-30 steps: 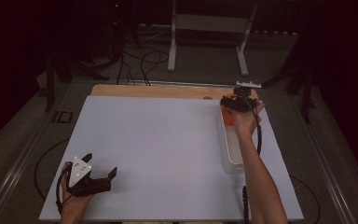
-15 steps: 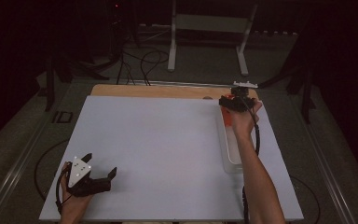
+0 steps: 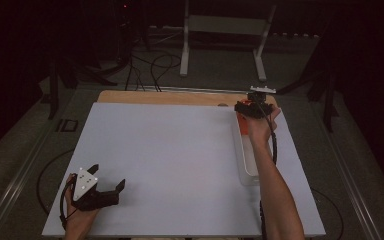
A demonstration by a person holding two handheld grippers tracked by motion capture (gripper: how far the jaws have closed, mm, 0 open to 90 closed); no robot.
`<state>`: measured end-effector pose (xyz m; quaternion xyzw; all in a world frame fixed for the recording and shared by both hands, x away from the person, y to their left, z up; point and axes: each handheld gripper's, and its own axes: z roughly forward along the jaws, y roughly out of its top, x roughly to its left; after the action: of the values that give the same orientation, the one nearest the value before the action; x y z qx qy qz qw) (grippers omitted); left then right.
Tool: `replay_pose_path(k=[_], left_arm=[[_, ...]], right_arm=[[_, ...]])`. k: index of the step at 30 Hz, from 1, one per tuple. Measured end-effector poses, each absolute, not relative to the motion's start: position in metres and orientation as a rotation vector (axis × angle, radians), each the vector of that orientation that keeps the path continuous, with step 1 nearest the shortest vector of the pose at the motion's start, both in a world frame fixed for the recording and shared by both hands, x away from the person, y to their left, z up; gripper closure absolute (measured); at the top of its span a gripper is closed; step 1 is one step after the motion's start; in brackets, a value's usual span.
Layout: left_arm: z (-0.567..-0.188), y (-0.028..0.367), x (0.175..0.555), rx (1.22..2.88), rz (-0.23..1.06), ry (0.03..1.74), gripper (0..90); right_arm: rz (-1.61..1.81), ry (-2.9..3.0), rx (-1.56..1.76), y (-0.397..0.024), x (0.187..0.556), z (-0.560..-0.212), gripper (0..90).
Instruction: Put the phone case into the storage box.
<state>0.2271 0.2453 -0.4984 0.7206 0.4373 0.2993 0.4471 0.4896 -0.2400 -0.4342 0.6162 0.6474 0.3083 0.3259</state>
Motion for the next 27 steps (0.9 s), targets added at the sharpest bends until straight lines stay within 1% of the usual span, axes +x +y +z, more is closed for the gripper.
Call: replay_pose_path(k=[27], left_arm=[[-0.4991, 0.2461, 0.2266, 1.78, 0.734, 1.085, 0.4]], right_arm=[[0.799, 1.649, 1.66, -0.2414, 0.4975, -0.4356, 13.9]])
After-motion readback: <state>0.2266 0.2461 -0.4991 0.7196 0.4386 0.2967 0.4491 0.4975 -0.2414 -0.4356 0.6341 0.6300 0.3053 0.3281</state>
